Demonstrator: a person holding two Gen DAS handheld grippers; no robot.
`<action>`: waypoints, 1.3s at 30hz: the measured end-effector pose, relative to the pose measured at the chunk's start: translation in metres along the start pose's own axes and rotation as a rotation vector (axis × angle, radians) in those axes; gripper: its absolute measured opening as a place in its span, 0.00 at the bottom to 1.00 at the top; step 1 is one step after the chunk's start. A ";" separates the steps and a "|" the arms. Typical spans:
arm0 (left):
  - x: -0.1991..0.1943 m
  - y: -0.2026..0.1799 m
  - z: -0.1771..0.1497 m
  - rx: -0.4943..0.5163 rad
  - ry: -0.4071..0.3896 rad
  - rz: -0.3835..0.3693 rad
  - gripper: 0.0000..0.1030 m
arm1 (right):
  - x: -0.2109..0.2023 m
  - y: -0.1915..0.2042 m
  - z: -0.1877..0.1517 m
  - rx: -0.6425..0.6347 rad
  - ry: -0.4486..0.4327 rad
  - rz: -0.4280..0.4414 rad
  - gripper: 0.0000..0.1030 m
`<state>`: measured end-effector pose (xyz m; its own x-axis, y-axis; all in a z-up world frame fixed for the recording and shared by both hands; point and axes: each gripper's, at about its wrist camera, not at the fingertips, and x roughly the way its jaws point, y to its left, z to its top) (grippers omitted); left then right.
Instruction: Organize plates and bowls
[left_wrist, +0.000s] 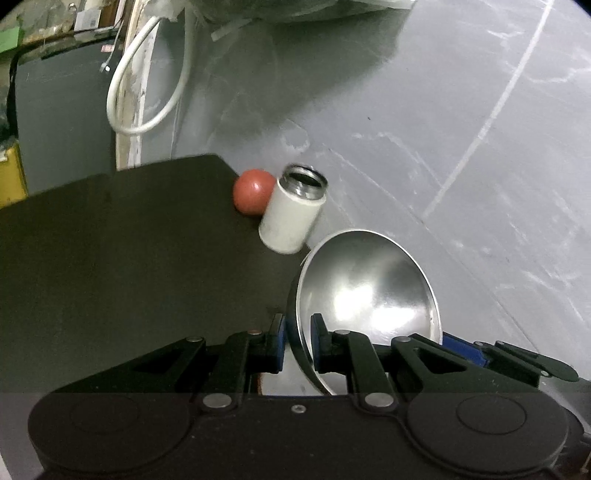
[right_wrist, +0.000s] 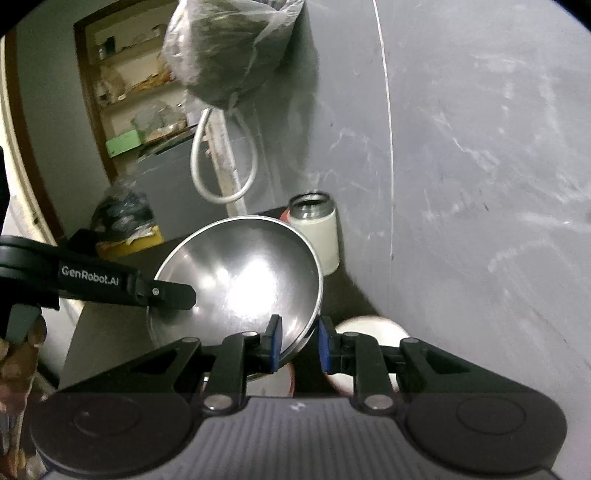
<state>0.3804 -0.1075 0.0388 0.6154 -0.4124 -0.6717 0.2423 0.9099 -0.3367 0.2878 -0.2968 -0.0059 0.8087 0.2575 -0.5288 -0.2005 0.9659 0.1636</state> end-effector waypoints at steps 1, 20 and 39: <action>-0.003 -0.002 -0.006 -0.007 0.006 -0.003 0.14 | -0.005 0.000 -0.004 -0.004 0.011 0.009 0.22; -0.017 -0.014 -0.106 -0.069 0.234 0.014 0.14 | -0.073 -0.013 -0.086 0.007 0.256 0.117 0.23; -0.008 -0.016 -0.129 -0.183 0.347 0.068 0.15 | -0.066 -0.022 -0.096 -0.039 0.346 0.194 0.23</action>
<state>0.2749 -0.1242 -0.0360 0.3282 -0.3704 -0.8689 0.0529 0.9257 -0.3746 0.1860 -0.3327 -0.0541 0.5209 0.4227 -0.7416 -0.3577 0.8969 0.2600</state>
